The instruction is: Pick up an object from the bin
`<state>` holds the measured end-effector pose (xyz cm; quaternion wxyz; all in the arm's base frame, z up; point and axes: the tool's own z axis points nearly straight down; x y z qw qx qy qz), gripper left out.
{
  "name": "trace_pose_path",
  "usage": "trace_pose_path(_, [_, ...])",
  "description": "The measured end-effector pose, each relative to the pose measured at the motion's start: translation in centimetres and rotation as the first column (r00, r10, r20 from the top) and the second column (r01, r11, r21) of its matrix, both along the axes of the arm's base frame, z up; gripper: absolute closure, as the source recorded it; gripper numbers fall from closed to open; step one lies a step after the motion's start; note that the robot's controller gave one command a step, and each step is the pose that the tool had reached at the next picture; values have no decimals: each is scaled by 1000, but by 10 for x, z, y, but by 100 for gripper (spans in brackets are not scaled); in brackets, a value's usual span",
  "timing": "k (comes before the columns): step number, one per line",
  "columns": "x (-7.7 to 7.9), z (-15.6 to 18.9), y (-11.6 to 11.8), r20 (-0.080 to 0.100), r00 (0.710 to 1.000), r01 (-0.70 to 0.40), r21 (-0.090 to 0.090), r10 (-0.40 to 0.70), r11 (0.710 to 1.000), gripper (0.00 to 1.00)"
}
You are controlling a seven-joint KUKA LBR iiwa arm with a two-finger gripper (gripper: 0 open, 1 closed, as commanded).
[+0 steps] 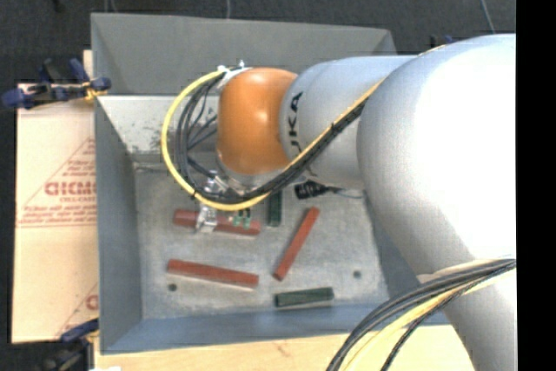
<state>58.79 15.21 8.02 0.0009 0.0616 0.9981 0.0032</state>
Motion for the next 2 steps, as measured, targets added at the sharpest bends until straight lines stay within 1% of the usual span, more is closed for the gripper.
trace_pose_path(1, [0,0,0,0,1000,1,0,-1,1000,100])
trace_pose_path(2, [6,130,6,2,1000,14,-5,-14,1000,100])
